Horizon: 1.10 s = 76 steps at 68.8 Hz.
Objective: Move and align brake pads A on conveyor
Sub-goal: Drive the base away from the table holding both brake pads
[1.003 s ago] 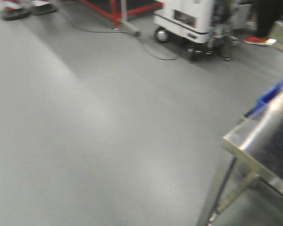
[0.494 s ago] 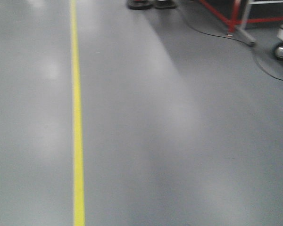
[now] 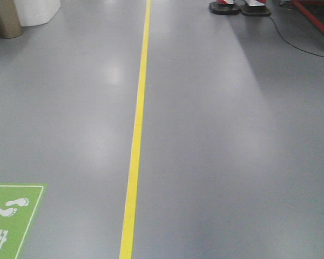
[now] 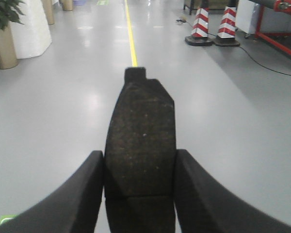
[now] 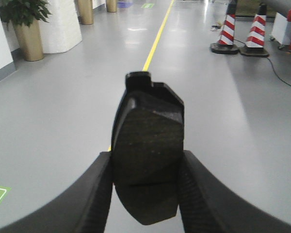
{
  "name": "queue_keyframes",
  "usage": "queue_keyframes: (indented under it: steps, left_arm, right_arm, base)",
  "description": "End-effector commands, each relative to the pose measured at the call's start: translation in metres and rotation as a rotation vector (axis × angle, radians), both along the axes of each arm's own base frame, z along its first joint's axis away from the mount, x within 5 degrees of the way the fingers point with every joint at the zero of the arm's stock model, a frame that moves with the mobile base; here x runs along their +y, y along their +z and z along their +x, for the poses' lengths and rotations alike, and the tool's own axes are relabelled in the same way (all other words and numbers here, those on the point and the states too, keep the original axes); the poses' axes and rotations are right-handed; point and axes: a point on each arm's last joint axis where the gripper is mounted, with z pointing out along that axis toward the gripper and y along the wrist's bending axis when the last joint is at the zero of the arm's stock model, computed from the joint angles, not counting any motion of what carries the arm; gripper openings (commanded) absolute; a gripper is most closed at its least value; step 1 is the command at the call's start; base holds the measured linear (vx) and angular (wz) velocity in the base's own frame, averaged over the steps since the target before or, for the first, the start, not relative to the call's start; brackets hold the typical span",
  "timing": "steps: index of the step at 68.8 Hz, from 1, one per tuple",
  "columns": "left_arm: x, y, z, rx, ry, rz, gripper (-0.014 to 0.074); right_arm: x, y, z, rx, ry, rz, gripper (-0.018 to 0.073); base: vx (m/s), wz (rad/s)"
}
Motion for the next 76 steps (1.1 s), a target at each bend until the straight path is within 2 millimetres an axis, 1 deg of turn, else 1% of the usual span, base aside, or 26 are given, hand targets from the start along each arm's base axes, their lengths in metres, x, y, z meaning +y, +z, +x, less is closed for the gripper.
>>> queue_keyframes:
  steps: [1, 17, 32, 57, 76]
  left_arm:
    - [-0.0005, 0.0188, 0.0009, -0.123, -0.003, -0.018, -0.0006]
    - [-0.0005, 0.0188, 0.0009, -0.123, -0.003, -0.018, -0.0006]
    - [-0.0005, 0.0188, 0.0009, -0.123, -0.003, -0.018, -0.0006]
    - [-0.0005, 0.0187, 0.001, -0.122, -0.003, -0.018, -0.0006]
    - [-0.0005, 0.0187, 0.001, -0.122, -0.003, -0.018, -0.0006]
  right_arm:
    - [-0.0002, 0.0181, 0.0002, -0.125, -0.001, 0.006, -0.001]
    - [-0.0002, 0.0181, 0.0002, -0.124, -0.001, 0.006, -0.001]
    - [-0.0002, 0.0181, 0.0002, -0.124, -0.001, 0.006, -0.001]
    - [-0.0002, 0.0181, 0.0002, -0.125, -0.001, 0.006, -0.001]
    - [-0.0002, 0.0181, 0.0002, -0.125, -0.001, 0.006, -0.001]
  base:
    - [0.17, 0.28]
    - [0.23, 0.19]
    - [0.39, -0.08]
    - [0.55, -0.21]
    - [0.61, -0.07]
